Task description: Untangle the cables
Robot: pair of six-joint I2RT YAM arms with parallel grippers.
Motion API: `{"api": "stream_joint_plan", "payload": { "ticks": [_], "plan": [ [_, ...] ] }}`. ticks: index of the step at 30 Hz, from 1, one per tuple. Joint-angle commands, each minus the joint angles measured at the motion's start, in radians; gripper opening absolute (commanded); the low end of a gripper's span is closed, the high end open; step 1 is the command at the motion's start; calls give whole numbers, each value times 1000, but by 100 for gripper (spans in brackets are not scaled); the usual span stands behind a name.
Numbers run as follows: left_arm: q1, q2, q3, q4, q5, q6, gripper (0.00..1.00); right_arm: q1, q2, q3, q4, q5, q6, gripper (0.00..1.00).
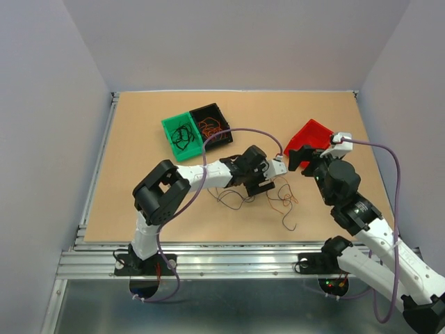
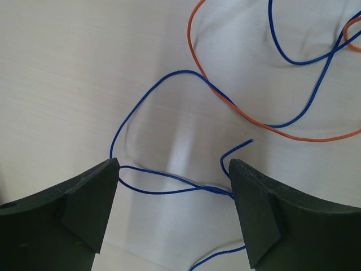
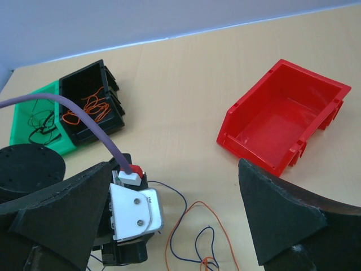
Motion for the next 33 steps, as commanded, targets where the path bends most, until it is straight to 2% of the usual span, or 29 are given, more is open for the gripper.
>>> {"api": "stream_joint_plan", "payload": {
  "ticks": [1,3,7,8,9,10,13,24,33],
  "plan": [
    [2,6,40,-40,-31,-26,91,4,-20,-22,-6,42,6,98],
    [2,46,70,-65,-42,-40,90,6,-25,-22,-6,61,10,98],
    [2,115,129,-141,-52,-55,67,4,-30,-25,-6,72,10,97],
    [2,123,135,-149,-55,-57,53,4,-33,-26,-6,72,9,97],
    [2,124,143,-152,-59,-57,44,4,-37,-26,-7,73,10,97],
    [2,120,141,-158,-59,-54,27,4,-45,-29,-7,72,9,96],
    [2,83,129,-157,-56,-50,0,4,-48,-29,-6,66,10,95],
    [10,-158,81,-166,-11,-72,0,6,18,-31,51,23,4,94],
    [103,-317,52,-117,99,-104,0,4,141,-17,137,-63,-10,94]
  ]
}}
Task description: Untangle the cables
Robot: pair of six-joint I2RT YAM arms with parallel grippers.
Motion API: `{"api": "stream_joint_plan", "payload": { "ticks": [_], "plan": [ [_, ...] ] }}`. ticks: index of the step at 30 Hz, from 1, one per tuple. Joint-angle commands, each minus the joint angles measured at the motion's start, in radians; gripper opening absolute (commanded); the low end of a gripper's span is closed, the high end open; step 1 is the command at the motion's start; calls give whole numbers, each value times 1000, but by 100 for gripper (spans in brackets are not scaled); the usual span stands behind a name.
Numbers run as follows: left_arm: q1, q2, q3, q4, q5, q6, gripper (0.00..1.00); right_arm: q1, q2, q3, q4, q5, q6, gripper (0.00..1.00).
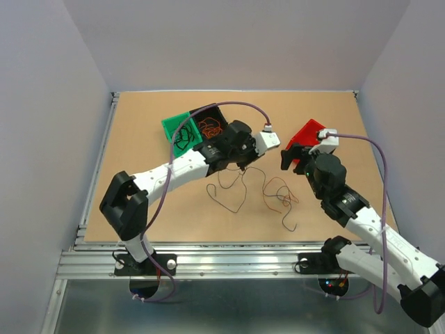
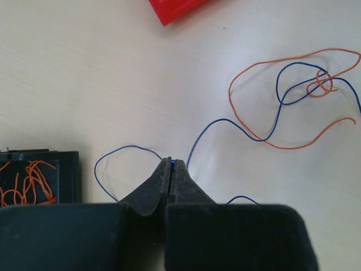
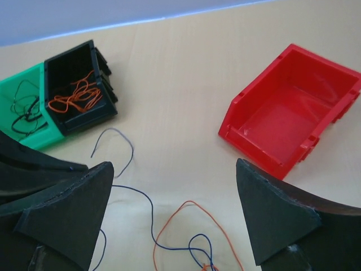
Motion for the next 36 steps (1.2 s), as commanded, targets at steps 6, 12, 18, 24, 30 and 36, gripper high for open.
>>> {"api": "stream_joint_plan", "payload": {
  "ticks": [6,12,18,24,30,36],
  "plan": [
    [119,-156,-69,112,172,-68,0,5,103,-17,151,-215,-46,94],
    [189,-180,-95,149,243,-86,0,5,198,18,174,-513,-104,94],
    [201,-166,-85,144,208,-94,0,5,313,46,174,-582,-128,94],
    [226,-225,-101,164,229,-108,0,5,482,101,211,-717,-194,92],
    [226,-242,-70,133,275,-121,0,5,583,45,498,-792,-247,90],
    [228,-268,31,78,338,-151,0,6,718,86,645,-878,-221,87]
  ]
}}
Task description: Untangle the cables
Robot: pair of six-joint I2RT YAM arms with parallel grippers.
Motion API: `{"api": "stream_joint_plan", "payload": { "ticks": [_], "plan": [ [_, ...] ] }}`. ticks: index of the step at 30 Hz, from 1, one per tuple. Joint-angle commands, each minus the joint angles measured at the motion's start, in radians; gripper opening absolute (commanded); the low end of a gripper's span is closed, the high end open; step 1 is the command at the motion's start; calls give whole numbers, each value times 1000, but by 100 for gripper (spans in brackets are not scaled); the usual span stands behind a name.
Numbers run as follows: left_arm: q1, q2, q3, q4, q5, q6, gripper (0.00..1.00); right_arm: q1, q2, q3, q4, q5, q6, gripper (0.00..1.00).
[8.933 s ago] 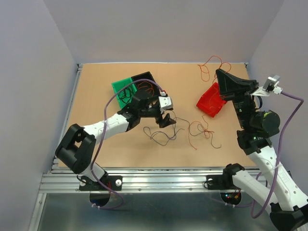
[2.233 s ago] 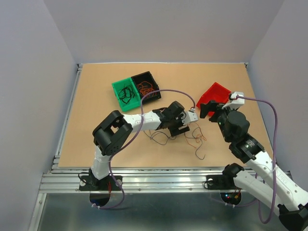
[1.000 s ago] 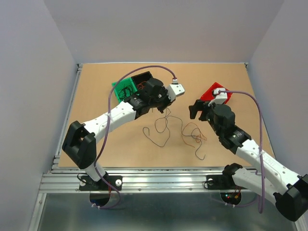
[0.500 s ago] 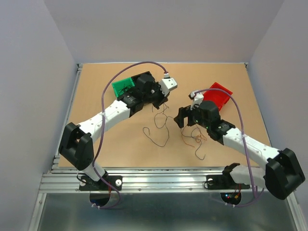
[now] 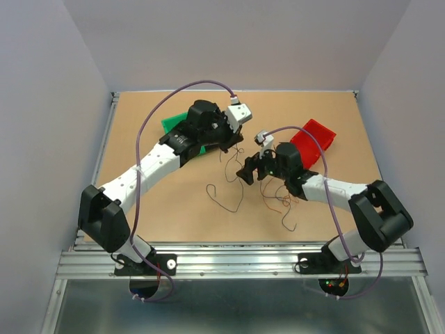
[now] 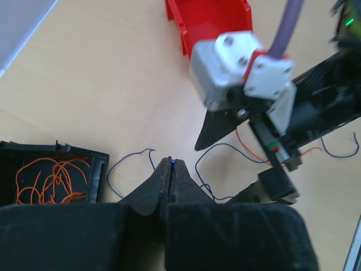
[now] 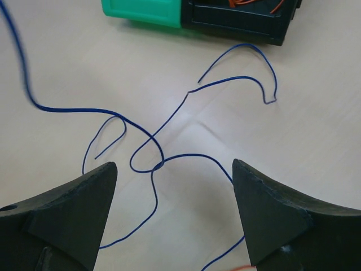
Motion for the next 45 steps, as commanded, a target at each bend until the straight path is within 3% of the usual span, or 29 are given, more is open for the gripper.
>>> {"api": "stream_joint_plan", "payload": {
  "ticks": [1,7,12,16,22,27,34,39,45],
  "plan": [
    [1,-72,118,-11,75,-31,0,9,93,64,219,-87,12,85],
    [1,-92,304,-40,107,-31,0,15,178,79,293,-61,40,79],
    [1,-124,523,-48,42,-45,0,17,187,56,292,-50,38,77],
    [1,-172,603,-25,-4,-66,0,15,177,38,281,-29,34,77],
    [1,-282,471,86,-43,-97,0,15,108,-8,258,5,24,80],
    [1,-282,303,106,-21,-97,0,15,-4,-68,257,11,20,92],
    [-1,-302,108,185,25,-114,0,17,-175,-154,269,-36,6,96],
    [1,-307,92,181,60,-132,0,17,-204,-188,405,-116,26,95],
    [1,-296,92,169,75,-148,0,20,-127,-174,522,-214,70,94]
  ]
}}
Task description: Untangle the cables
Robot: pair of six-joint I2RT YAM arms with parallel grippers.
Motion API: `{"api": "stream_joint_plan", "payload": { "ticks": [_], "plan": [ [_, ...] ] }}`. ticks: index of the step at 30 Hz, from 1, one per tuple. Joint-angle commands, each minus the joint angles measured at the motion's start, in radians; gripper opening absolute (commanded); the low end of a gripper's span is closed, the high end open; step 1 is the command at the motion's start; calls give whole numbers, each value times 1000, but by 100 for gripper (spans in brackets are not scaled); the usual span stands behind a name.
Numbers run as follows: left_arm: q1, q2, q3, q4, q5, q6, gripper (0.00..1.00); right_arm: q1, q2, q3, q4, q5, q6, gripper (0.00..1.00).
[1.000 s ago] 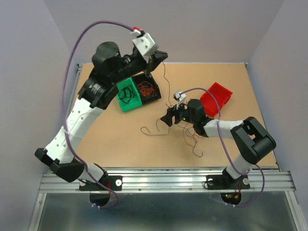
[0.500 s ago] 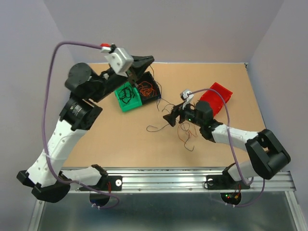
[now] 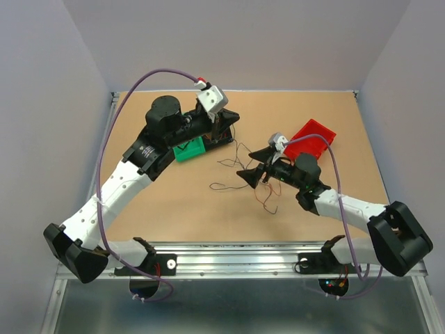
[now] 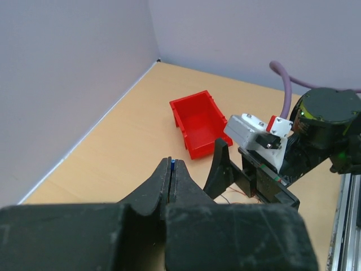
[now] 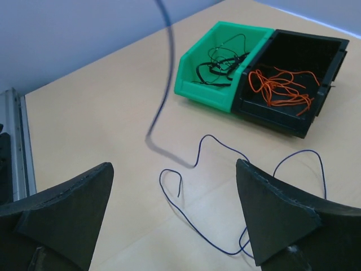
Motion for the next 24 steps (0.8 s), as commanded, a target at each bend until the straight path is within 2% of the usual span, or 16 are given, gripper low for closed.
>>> {"api": "stream_joint_plan", "payload": {
  "ticks": [1,7,10,11,12,15,18,19,20,21,23,24],
  "plan": [
    [1,-31,34,65,34,-20,0,14,43,-3,156,-74,30,93],
    [1,-40,37,53,65,-36,0,37,144,63,187,-10,25,86],
    [1,-49,49,48,65,-36,0,43,216,95,232,-33,35,70],
    [1,-49,52,45,53,-33,0,45,233,103,257,-38,39,62],
    [1,-52,55,44,42,-31,0,48,248,110,267,-41,45,44],
    [1,-74,49,56,-33,-31,0,51,286,127,307,-27,62,27],
    [17,-91,19,85,-46,-52,0,50,273,107,374,-28,84,25],
    [24,-88,22,85,-41,-57,0,53,270,107,377,-37,85,28],
    [27,-83,26,82,-30,-66,0,53,267,109,379,-44,81,38],
    [36,-72,31,79,-24,-71,0,53,265,110,379,-45,79,38],
    [48,-62,43,73,-3,-80,0,54,273,124,380,-38,76,34],
    [53,-57,43,73,5,-86,0,56,279,132,380,-38,73,26]
  ]
}}
